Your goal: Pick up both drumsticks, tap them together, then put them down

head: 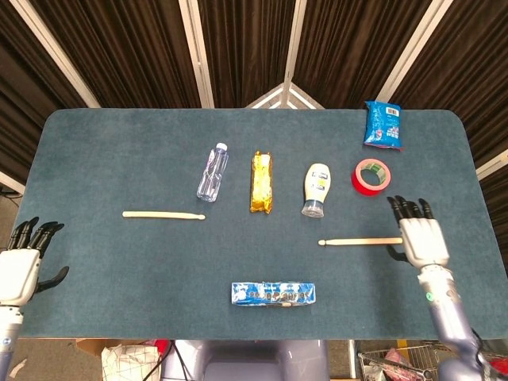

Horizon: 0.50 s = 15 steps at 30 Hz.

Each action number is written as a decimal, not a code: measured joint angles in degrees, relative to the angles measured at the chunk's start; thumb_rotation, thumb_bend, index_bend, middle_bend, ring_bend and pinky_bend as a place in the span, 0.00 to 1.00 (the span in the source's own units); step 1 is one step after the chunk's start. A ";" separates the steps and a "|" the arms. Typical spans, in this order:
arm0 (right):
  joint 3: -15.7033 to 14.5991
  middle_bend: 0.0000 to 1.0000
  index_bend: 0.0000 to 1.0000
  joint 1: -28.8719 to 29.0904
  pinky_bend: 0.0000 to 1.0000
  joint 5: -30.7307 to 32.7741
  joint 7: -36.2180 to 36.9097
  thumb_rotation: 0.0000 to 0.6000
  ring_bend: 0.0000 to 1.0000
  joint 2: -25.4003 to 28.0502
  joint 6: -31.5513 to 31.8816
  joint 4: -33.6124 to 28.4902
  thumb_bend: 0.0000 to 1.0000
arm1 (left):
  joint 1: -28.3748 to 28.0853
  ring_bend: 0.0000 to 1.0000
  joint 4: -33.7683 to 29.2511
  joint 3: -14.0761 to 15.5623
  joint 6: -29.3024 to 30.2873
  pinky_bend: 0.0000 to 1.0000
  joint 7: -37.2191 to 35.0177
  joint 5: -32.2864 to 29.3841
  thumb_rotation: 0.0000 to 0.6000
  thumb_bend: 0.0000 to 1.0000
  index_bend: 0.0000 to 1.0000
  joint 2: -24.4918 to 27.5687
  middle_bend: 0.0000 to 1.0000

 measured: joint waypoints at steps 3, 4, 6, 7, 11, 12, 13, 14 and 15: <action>-2.15 0.09 0.03 -3.97 0.00 -7.17 2.94 1.00 0.12 1.31 5.55 0.45 0.28 | 0.54 0.00 -1.70 0.50 -0.06 0.00 0.95 0.01 1.00 0.34 0.17 1.45 0.12; -2.82 0.09 0.04 -5.20 0.00 -9.14 4.17 1.00 0.12 1.60 7.06 0.91 0.29 | 0.71 0.00 -2.20 0.63 -0.03 0.00 1.08 0.10 1.00 0.33 0.17 1.90 0.12; -4.44 0.09 0.04 -7.83 0.00 -13.13 7.22 1.00 0.11 2.18 10.06 2.56 0.29 | 1.11 0.00 -2.98 0.91 0.14 0.00 1.05 0.60 1.00 0.31 0.17 2.71 0.12; -5.12 0.09 0.04 -8.88 0.00 -14.51 8.48 1.00 0.11 2.41 11.14 3.42 0.29 | 1.26 0.00 -3.20 1.01 0.25 0.00 0.85 0.91 1.00 0.31 0.17 2.96 0.12; -7.61 0.09 0.04 -12.01 0.00 -18.22 13.04 1.00 0.10 3.02 13.29 7.02 0.28 | 2.02 0.00 -3.67 1.13 1.45 0.00 0.02 2.06 1.00 0.31 0.17 3.68 0.12; -8.07 0.09 0.04 -12.61 0.00 -18.89 13.91 1.00 0.09 3.03 13.62 8.08 0.28 | 2.20 0.00 -3.62 1.08 1.81 0.00 -0.01 2.21 1.00 0.31 0.17 3.68 0.12; -8.32 0.09 0.04 -12.91 0.00 -19.28 14.38 1.00 0.09 3.01 13.73 8.86 0.28 | 2.41 0.00 -3.54 1.03 2.12 0.00 0.01 2.34 1.00 0.31 0.17 3.66 0.12; -8.54 0.09 0.04 -13.12 0.00 -19.68 14.70 1.00 0.09 3.00 13.72 9.59 0.29 | 2.63 0.00 -3.45 0.98 2.31 0.00 0.02 2.53 1.00 0.31 0.17 3.63 0.12; -8.71 0.09 0.04 -13.34 0.00 -20.06 15.17 1.00 0.09 2.97 13.67 10.25 0.29 | 2.71 0.00 -3.41 0.97 2.34 0.00 -0.07 2.65 1.00 0.31 0.17 3.63 0.12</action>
